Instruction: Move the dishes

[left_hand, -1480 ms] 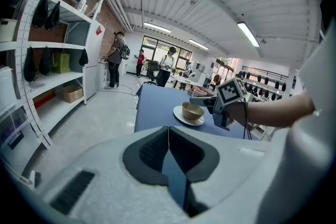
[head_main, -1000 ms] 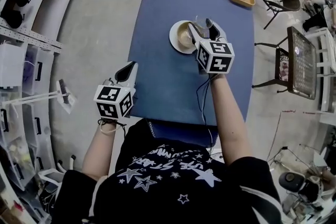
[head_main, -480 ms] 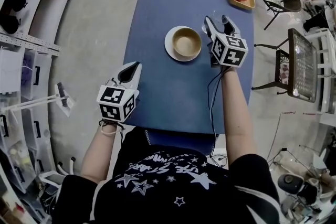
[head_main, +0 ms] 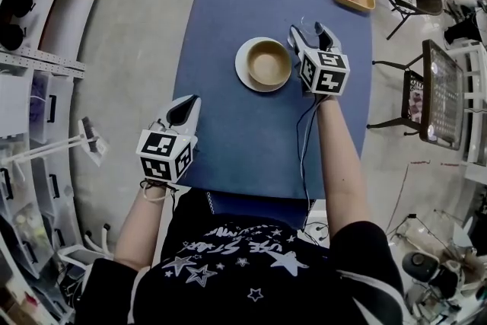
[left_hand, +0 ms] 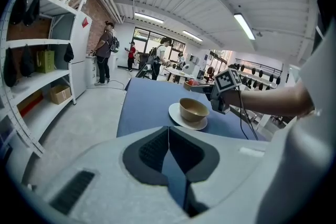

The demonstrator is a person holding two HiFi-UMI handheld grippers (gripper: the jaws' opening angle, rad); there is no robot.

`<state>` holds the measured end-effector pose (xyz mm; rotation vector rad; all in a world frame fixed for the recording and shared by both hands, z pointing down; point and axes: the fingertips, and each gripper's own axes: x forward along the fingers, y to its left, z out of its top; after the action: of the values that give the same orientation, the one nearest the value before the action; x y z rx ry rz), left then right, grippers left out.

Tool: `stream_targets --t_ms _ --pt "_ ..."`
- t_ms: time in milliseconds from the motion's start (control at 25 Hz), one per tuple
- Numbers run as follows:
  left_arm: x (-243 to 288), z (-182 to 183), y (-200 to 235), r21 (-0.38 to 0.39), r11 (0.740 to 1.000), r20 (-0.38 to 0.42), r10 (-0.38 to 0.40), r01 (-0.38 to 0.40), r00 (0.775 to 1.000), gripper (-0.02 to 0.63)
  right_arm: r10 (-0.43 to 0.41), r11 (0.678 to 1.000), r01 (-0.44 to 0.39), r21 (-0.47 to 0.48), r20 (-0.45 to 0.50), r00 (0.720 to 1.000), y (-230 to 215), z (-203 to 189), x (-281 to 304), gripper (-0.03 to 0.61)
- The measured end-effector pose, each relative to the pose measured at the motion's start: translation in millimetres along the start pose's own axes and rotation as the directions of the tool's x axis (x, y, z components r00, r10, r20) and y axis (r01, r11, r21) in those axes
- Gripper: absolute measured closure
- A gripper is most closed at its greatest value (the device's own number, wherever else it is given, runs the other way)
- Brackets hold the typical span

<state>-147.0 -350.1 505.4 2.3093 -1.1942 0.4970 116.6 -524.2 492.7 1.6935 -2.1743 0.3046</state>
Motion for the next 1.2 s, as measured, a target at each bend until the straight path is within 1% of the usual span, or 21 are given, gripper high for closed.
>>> stream_targets --t_ms 240,400,520,560,720,840,960,1080,1120,1200 --pt "2.7 -3.6 -3.6 0.008 1.0 -0.013 -0.013 0.014 1.0 0.594 0.005 1.0 -0.005 0.006 0.001 1.0 0.9 -1.7 1.7 0.299" --pt "2.5 -6.2 -8.7 0.01 1.0 -0.018 -0.028 0.028 0.999 0.594 0.03 0.999 -0.029 0.021 -0.041 0.999 -0.1 -3.0 2.8 0.298" --pt "-0.4 -7.8 -11.3 0.014 0.999 -0.019 -0.029 0.03 0.999 0.594 0.038 0.999 -0.037 0.029 -0.047 0.998 0.0 -1.4 0.5 0.298" --pt "-1.9 -7.6 -11.7 0.012 1.0 -0.016 -0.028 0.028 0.999 0.594 0.041 0.999 -0.039 0.037 -0.043 0.998 -0.1 -0.5 -1.4 0.298" --pt "-8.6 -3.6 -13.3 0.013 1.0 0.003 -0.022 0.022 1.0 0.594 0.062 0.994 -0.059 0.095 -0.031 0.998 2.7 -1.9 -13.8 0.265" --pt "-13.5 0.2 -16.9 0.015 1.0 0.017 -0.023 0.023 1.0 0.594 0.054 0.993 -0.05 0.109 -0.037 0.998 3.5 -7.0 -29.0 0.264" --pt "-19.6 1.3 -20.0 0.012 1.0 0.03 -0.027 0.027 0.999 0.594 0.045 0.989 -0.04 0.143 -0.035 0.998 8.0 -10.6 -45.9 0.264" --pt "-26.2 -1.8 -22.4 0.007 1.0 0.035 -0.03 0.03 0.999 0.594 0.04 0.983 -0.03 0.18 -0.053 0.998 19.4 -19.3 -62.8 0.268" --pt "-28.2 -3.0 -22.8 0.005 1.0 0.037 -0.031 0.031 0.999 0.594 0.039 0.981 -0.025 0.192 -0.067 0.997 23.5 -23.5 -67.2 0.279" --pt "-32.0 -4.7 -23.1 -0.001 1.0 0.041 -0.031 0.031 0.999 0.594 0.04 0.974 -0.017 0.225 -0.099 0.994 30.7 -32.1 -73.0 0.323"
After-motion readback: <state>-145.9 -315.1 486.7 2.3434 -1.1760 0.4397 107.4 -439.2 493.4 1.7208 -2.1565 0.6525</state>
